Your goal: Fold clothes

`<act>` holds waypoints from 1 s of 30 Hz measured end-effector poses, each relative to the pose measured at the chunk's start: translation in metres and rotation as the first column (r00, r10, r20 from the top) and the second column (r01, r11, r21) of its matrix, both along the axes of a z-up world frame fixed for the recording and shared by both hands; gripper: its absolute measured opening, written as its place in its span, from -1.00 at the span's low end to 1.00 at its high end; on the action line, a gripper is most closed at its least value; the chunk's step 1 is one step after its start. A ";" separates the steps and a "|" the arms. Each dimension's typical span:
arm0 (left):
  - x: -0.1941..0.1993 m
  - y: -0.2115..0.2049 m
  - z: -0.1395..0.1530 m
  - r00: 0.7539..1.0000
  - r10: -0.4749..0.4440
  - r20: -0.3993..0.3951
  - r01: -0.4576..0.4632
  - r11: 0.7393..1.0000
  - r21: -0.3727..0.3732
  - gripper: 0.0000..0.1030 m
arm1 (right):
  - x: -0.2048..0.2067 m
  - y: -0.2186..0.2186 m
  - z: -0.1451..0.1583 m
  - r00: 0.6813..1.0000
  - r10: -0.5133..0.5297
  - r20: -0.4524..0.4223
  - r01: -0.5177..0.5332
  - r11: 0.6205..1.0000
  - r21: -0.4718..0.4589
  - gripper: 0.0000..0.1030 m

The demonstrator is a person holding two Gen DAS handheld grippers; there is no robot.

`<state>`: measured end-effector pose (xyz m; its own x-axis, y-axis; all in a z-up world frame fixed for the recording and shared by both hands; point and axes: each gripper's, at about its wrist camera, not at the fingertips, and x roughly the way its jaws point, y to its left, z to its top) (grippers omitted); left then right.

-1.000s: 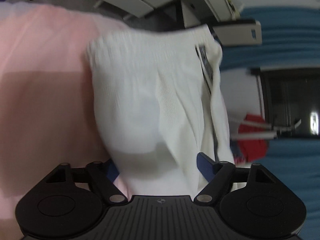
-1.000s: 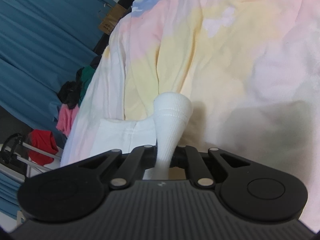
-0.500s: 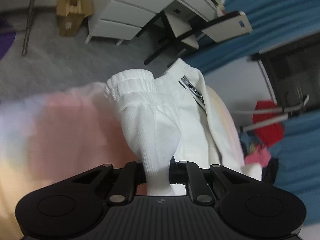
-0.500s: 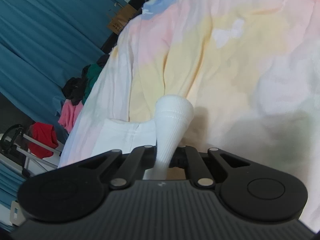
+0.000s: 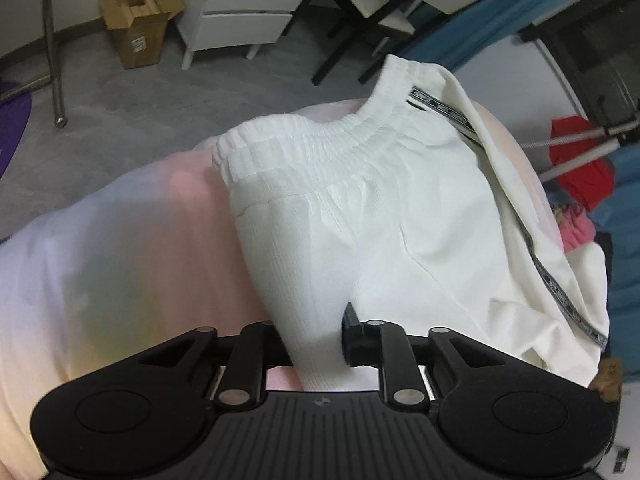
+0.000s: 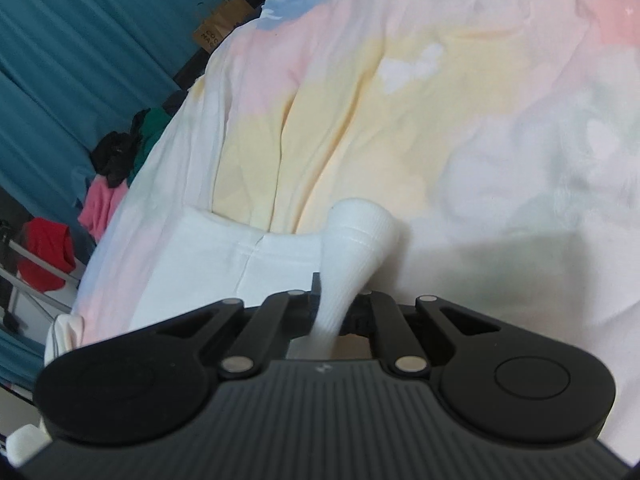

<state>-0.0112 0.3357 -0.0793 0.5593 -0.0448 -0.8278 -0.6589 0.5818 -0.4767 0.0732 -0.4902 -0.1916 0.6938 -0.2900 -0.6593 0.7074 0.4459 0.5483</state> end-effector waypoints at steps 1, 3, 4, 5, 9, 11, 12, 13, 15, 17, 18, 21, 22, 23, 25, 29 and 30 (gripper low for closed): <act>-0.001 -0.002 0.005 1.000 -0.028 -0.003 0.028 0.999 0.027 -0.46 | 0.002 0.002 0.002 1.000 0.005 -0.011 -0.006 1.000 -0.014 -0.85; -0.004 -0.007 0.014 0.998 -0.070 -0.007 0.070 0.995 0.069 -0.19 | 0.004 0.006 0.005 1.000 0.007 -0.020 -0.008 0.999 -0.031 -0.82; -0.006 -0.009 0.018 0.996 -0.092 -0.003 0.092 0.992 0.083 0.04 | 0.004 0.006 0.006 1.000 0.007 -0.013 -0.007 1.000 -0.029 -0.81; -0.009 -0.011 0.021 0.993 -0.115 0.002 0.114 0.989 0.096 0.26 | 0.003 0.006 0.008 1.000 0.006 -0.010 -0.006 1.000 -0.030 -0.78; -0.018 -0.022 0.035 0.987 -0.163 0.011 0.158 0.967 0.199 0.70 | 0.002 0.008 0.016 1.000 -0.005 -0.011 0.004 0.997 -0.071 -0.02; -0.018 -0.030 0.044 0.982 -0.186 0.024 0.173 0.947 0.271 0.75 | 0.001 0.016 0.027 1.000 -0.002 0.001 0.002 0.992 -0.127 0.50; -0.020 -0.035 0.052 0.981 -0.192 0.037 0.171 0.936 0.308 0.76 | 0.001 0.019 0.033 1.000 0.000 0.007 0.001 0.988 -0.155 0.51; -0.021 -0.042 0.061 0.979 -0.198 0.054 0.167 0.920 0.355 0.80 | 0.000 0.023 0.039 1.000 0.002 0.013 0.001 0.983 -0.183 0.51; -0.024 -0.059 0.077 0.967 -0.237 0.091 0.175 0.881 0.439 0.86 | 0.001 0.033 0.052 0.999 0.034 0.029 -0.026 0.971 -0.237 0.51; -0.022 -0.081 0.092 0.949 -0.287 0.134 0.187 0.850 0.493 0.86 | 0.002 0.047 0.067 0.995 0.085 0.050 -0.067 0.955 -0.290 0.51; -0.020 -0.093 0.099 0.937 -0.312 0.155 0.192 0.834 0.518 0.86 | 0.002 0.055 0.074 0.990 0.125 0.071 -0.097 0.945 -0.312 0.51; -0.013 -0.137 0.119 0.890 -0.406 0.207 0.223 0.784 0.579 0.86 | 0.002 0.081 0.095 0.961 0.248 0.124 -0.186 0.908 -0.374 0.49; -0.009 -0.154 0.125 0.871 -0.441 0.218 0.236 0.764 0.600 0.86 | 0.000 0.089 0.101 0.948 0.285 0.139 -0.212 0.896 -0.390 0.49; -0.006 -0.171 0.130 0.852 -0.472 0.228 0.249 0.748 0.616 0.86 | -0.003 0.098 0.107 0.933 0.324 0.154 -0.239 0.883 -0.404 0.49; 0.000 -0.204 0.139 0.812 -0.529 0.245 0.273 0.716 0.642 0.86 | -0.007 0.115 0.117 0.903 0.393 0.176 -0.290 0.857 -0.426 0.49; 0.012 -0.263 0.141 0.732 -0.628 0.264 0.323 0.661 0.677 0.86 | -0.015 0.149 0.132 0.840 0.508 0.191 -0.373 0.796 -0.477 0.49; 0.016 -0.277 0.141 0.715 -0.647 0.265 0.336 0.650 0.681 0.86 | -0.016 0.158 0.134 0.827 0.530 0.186 -0.388 0.778 -0.494 0.49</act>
